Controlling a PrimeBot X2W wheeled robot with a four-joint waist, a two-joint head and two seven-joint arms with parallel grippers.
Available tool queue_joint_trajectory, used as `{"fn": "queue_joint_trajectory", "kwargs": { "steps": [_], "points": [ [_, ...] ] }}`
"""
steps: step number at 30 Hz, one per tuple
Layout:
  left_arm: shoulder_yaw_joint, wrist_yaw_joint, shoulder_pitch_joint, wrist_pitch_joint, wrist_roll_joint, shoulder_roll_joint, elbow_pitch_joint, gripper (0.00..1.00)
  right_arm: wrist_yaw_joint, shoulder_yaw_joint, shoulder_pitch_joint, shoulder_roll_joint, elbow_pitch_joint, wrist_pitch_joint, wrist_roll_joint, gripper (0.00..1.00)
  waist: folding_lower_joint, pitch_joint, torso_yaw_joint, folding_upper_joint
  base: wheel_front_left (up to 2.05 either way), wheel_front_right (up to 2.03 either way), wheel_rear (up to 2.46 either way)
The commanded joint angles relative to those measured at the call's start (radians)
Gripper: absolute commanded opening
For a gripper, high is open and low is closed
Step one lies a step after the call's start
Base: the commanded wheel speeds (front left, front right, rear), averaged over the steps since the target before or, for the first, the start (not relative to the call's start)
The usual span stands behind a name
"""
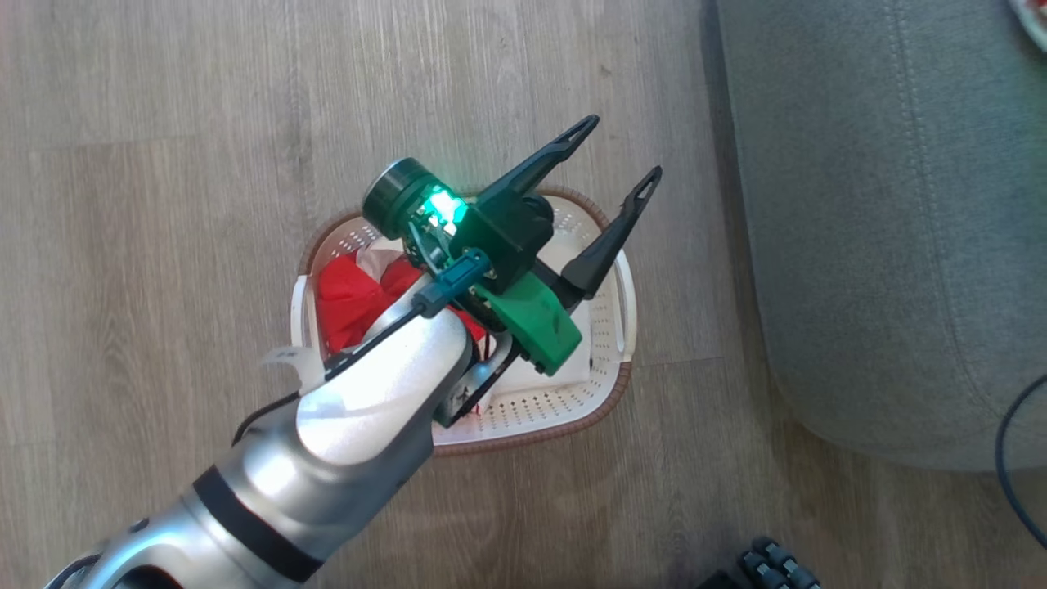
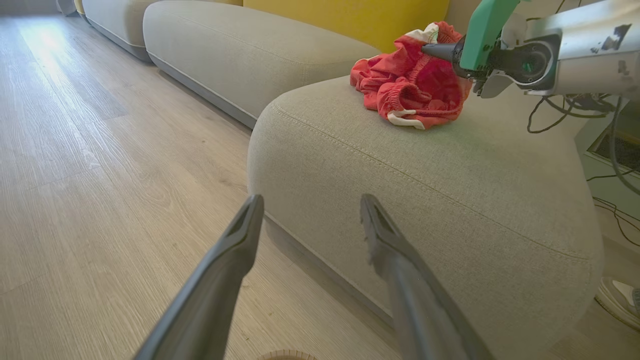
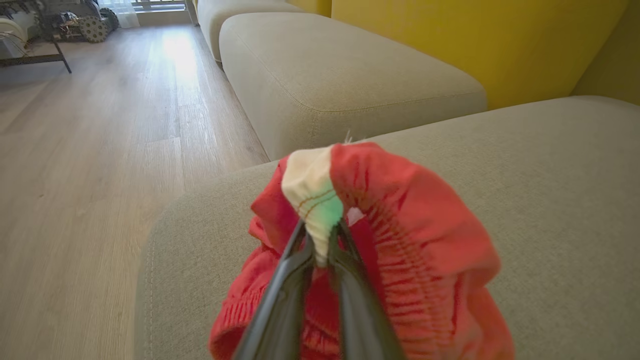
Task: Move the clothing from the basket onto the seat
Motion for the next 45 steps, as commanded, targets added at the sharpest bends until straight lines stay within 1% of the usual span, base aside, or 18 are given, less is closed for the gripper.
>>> {"fn": "queue_joint_trajectory", "kwargs": {
  "steps": [1,6,13,18,24,25,30,34,38,43,44,45],
  "points": [
    [0.021,0.007,-0.02,0.004,0.0,0.019,-0.033,1.0,0.0,0.012,0.005,0.006,-0.042,-0.009,-0.013,1.0,-0.0001,-0.006,-0.005,0.0,0.0,0.0,0.0],
    [0.026,0.009,-0.001,-0.002,-0.019,0.025,-0.02,1.0,0.0,0.074,0.02,0.032,-0.045,-0.009,-0.026,1.0,-0.0001,-0.033,-0.014,0.0,0.0,0.0,0.0],
    [0.045,0.015,0.019,-0.018,-0.043,0.029,-0.001,1.0,0.0,0.192,0.08,0.047,-0.076,-0.009,0.024,1.0,-0.0001,-0.081,-0.014,0.0,0.0,0.0,0.0],
    [0.069,0.022,0.043,-0.031,-0.063,0.034,0.012,1.0,0.0,0.303,0.14,0.058,-0.148,-0.009,0.079,1.0,-0.0001,-0.134,-0.011,0.0,0.0,0.0,0.0],
    [0.117,0.036,0.092,-0.044,-0.095,0.039,0.027,1.0,0.0,0.429,0.189,0.051,-0.254,-0.009,0.136,1.0,-0.0001,-0.222,0.003,0.0,0.0,0.0,0.0],
    [0.117,0.036,0.092,-0.044,-0.095,0.039,0.027,1.0,0.0,0.429,0.189,0.051,-0.254,-0.009,0.136,1.0,-0.0001,-0.222,0.003,0.0,0.0,0.0,0.0],
    [0.175,0.054,0.153,-0.048,-0.117,0.047,0.035,1.0,0.0,0.497,0.245,0.057,-0.345,-0.009,0.19,1.0,-0.0001,-0.301,0.026,0.0,0.0,0.0,0.0],
    [0.241,0.073,0.215,-0.049,-0.114,0.054,0.014,1.0,0.0,0.518,0.308,0.065,-0.405,-0.009,0.225,1.0,-0.0001,-0.361,0.05,0.0,0.0,0.0,0.0],
    [0.309,0.09,0.289,-0.049,-0.098,0.063,-0.011,1.0,0.0,0.521,0.391,0.085,-0.467,-0.009,0.231,1.0,-0.0001,-0.409,0.075,0.0,0.0,0.0,0.0],
    [0.391,0.11,0.386,-0.049,-0.074,0.075,-0.041,1.0,0.0,0.494,0.516,0.132,-0.563,-0.009,0.225,1.0,-0.0001,-0.458,0.102,0.0,0.0,0.0,0.0],
    [0.407,0.115,0.407,-0.049,-0.069,0.076,-0.048,1.0,0.0,0.486,0.544,0.145,-0.585,-0.009,0.221,1.0,-0.0001,-0.468,0.107,0.0,0.0,0.0,0.0],
    [0.44,0.127,0.45,-0.049,-0.058,0.078,-0.063,1.0,0.0,0.475,0.604,0.171,-0.63,-0.009,0.206,1.0,-0.0001,-0.487,0.115,0.0,0.0,0.0,0.0]
  ]
}}
